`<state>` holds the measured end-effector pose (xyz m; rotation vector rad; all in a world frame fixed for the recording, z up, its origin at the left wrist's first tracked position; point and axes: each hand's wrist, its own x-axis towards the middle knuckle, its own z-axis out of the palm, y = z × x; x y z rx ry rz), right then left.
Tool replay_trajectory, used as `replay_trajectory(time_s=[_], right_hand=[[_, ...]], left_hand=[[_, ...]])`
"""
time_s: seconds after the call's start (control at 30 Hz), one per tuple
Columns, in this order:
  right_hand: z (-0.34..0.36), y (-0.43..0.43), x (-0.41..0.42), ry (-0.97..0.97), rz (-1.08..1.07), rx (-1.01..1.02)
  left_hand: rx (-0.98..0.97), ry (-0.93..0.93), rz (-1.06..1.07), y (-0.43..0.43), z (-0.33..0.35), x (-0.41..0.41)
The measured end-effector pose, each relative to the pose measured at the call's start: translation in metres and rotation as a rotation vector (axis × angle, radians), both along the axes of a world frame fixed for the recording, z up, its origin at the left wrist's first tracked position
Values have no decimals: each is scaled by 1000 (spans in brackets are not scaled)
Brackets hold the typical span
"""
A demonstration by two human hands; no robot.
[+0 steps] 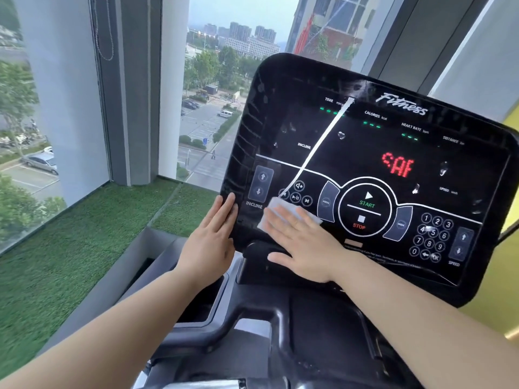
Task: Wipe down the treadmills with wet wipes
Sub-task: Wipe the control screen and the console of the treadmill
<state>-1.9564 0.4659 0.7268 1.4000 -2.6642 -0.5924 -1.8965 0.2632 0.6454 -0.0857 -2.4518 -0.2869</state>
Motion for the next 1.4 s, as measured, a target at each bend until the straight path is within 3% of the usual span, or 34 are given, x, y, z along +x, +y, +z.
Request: replay_trajectory(time_s=[0.13, 0.4, 0.7, 0.87, 1.07, 1.4], right_hand=[[-1, -20, 3, 10, 24, -49], [-7, 35, -6, 7, -26, 19], [-3, -32, 5, -39, -1, -104], [3, -20, 3, -52, -5, -72], [0, 20, 0, -62, -58, -7], [1, -34, 4, -25, 33, -63]], left_hand=[[-5, 12, 3, 0, 0, 2], [-15, 5, 6, 0, 2, 3], [54, 16, -21, 1, -3, -1], [40, 32, -34, -2, -4, -1], [98, 24, -53, -2, -4, 0], [233, 67, -82, 2, -5, -3]])
